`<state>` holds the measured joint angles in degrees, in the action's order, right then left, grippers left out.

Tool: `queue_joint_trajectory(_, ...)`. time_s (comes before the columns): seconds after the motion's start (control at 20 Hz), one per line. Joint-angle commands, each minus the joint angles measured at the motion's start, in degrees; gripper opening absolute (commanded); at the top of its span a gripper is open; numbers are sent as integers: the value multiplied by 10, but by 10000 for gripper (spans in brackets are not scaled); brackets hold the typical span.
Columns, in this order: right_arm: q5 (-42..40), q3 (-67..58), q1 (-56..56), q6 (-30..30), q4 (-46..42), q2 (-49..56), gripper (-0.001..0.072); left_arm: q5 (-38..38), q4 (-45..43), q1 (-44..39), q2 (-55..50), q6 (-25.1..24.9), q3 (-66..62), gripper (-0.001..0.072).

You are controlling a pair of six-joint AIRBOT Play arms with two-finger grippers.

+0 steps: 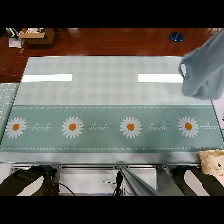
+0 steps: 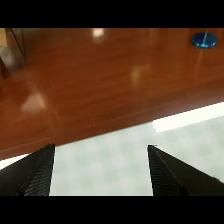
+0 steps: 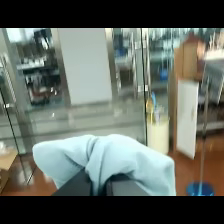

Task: Fold the shirts.

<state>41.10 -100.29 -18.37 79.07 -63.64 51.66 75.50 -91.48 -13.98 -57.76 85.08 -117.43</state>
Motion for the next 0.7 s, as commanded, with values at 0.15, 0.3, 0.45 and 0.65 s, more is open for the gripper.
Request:
queue_joint_trajectory(0.15,183,-9,0,-3,-4,-31,30,116,0,0,59,12,15,709)
queue_joint_trajectory(0.3,289,-9,0,-5,129,10,30,143,0,0,59,12,15,709)
queue_joint_trajectory(0.45,339,-9,95,3,112,56,29,143,0,0,59,12,15,709)
queue_joint_trajectory(0.65,315,-9,356,65,-29,149,30,143,0,0,59,12,15,708)
